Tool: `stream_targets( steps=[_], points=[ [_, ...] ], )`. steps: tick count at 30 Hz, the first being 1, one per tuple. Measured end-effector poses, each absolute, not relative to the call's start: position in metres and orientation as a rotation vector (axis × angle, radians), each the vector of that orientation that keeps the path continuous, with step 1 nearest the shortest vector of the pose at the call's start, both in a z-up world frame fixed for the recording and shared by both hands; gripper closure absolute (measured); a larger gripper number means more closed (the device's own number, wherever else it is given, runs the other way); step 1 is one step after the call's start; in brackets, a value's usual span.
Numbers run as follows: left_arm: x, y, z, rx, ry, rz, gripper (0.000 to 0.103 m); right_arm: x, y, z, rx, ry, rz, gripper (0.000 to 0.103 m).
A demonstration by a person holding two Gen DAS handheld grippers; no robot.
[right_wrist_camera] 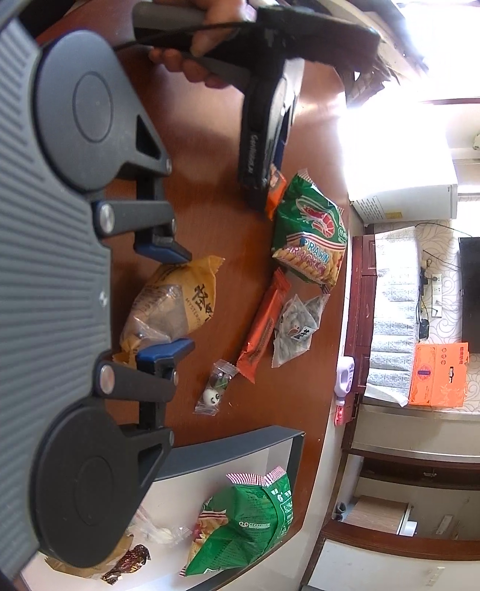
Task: Organize snacks
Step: 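Grasp the orange biscuit packet with the left tool while the right tool grasps the beige bread bag, then lift the biscuit packet and bread bag and carry both over the box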
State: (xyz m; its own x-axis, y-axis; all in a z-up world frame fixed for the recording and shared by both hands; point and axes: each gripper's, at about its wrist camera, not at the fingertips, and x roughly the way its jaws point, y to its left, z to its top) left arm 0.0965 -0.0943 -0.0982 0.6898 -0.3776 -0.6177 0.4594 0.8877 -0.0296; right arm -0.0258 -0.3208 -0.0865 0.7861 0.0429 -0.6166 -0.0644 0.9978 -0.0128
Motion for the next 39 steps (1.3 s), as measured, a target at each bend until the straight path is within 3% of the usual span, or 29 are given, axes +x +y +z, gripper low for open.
stream_targets(
  steps=[22,39],
  points=[
    [-0.009,-0.134,-0.100,0.165,0.646,-0.425,0.060,-0.062,-0.320,-0.074,0.050,0.618,0.076,0.056],
    [-0.023,-0.161,-0.080,0.181,0.589,-0.459,0.060,-0.080,-0.330,-0.047,0.052,0.525,0.075,0.056]
  ],
)
